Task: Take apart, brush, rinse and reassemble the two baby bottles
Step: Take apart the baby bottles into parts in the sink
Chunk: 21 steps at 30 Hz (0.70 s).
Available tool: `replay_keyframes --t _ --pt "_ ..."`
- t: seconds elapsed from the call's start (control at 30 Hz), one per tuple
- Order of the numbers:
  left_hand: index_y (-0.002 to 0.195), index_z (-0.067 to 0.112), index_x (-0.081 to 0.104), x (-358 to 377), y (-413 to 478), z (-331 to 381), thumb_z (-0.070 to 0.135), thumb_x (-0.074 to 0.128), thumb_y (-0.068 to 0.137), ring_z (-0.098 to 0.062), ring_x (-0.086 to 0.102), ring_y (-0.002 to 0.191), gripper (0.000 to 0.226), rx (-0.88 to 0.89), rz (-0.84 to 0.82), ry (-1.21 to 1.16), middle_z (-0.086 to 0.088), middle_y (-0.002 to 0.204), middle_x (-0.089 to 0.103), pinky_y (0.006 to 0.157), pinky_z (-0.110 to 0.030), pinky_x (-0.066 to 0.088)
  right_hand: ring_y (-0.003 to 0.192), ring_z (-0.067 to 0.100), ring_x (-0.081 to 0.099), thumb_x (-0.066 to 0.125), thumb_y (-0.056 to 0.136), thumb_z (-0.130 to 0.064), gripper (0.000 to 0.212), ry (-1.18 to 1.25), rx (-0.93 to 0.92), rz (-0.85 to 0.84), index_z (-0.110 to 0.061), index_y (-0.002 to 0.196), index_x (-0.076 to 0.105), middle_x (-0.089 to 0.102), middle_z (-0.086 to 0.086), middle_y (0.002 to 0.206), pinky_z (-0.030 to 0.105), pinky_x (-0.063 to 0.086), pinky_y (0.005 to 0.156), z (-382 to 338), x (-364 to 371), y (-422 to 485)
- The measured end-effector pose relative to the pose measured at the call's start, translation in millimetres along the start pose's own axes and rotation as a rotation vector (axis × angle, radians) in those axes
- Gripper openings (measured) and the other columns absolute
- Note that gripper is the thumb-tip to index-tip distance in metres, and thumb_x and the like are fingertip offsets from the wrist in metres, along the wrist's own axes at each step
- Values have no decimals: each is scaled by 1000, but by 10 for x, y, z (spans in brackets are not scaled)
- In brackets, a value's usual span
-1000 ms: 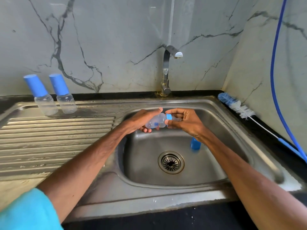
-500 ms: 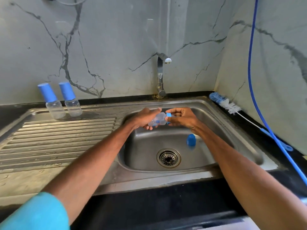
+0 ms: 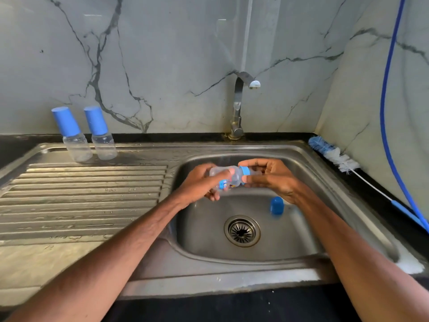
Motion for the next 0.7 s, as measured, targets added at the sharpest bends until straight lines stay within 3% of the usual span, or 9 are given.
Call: replay_keyframes --t 0.07,0.13,0.23,0.33,0.37,0.43,0.53,0.63,0.7 --pt "104 16 71 11 -28 -93 77 50 90 -21 62 50 66 -113 -53 6 -17 81 77 49 -24 50 107 18 74 91 72 -5 52 -42 -28 -32 -15 121 76 78 6 117 28 60 85 -2 41 13" --pt "109 14 71 27 -68 -196 84 41 90 -22 69 58 79 -238 -123 -15 -18 86 77 56 -27 56 110 17 73 91 73 -3 52 -107 -35 -57 -16 121 76 77 2 118 27 59 88 19 83 47" --pt "127 16 62 38 -69 -247 64 67 89 -29 76 90 61 -215 -175 -130 -14 114 72 76 -46 64 111 15 73 91 72 -2 51 -197 -18 -32 -18 119 77 78 -3 116 30 59 93 62 77 76" --pt "131 21 53 -26 -22 -244 28 89 79 -27 76 90 64 -134 -98 -154 -13 119 68 75 -45 64 111 18 73 91 73 -2 49 -161 2 -2 -16 118 77 78 -1 114 34 61 91 98 35 105" --pt "127 20 56 -47 -9 -230 30 88 80 -26 76 82 58 -126 -84 -136 -13 113 72 71 -41 64 111 19 74 91 74 -2 49 -133 4 0 -16 118 76 78 0 115 33 62 89 98 23 112" --pt "122 16 64 -71 -28 -223 56 73 88 -23 71 68 53 -177 -107 -107 -16 100 77 64 -35 61 111 18 74 91 73 -4 50 -120 -1 -13 -17 120 76 78 -1 116 32 62 90 94 22 124" --pt "118 13 68 -64 -59 -287 79 43 93 -24 68 66 75 -296 -159 -65 -19 94 77 60 -31 58 111 8 72 93 73 -10 51 -207 -14 -37 -25 119 77 77 -10 117 26 59 93 78 73 124" --pt "130 16 63 -26 -14 -304 63 63 93 -22 70 80 60 -256 -175 -176 -15 114 71 69 -41 62 110 8 72 94 73 -12 49 -248 -4 -42 -26 117 77 77 -11 115 25 60 91 104 123 147" --pt "135 18 54 -87 24 -276 45 79 87 -20 70 78 60 -223 -104 -195 -13 120 66 66 -39 62 106 14 75 92 73 -8 48 -193 14 -31 -22 116 78 78 -6 113 28 62 85 123 122 167"
Point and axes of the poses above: each hand's wrist, its own y-axis towards the middle knuckle, its own x-axis out of the palm, z = x × y, the point moved 6 cm from there along y, towards the middle knuckle
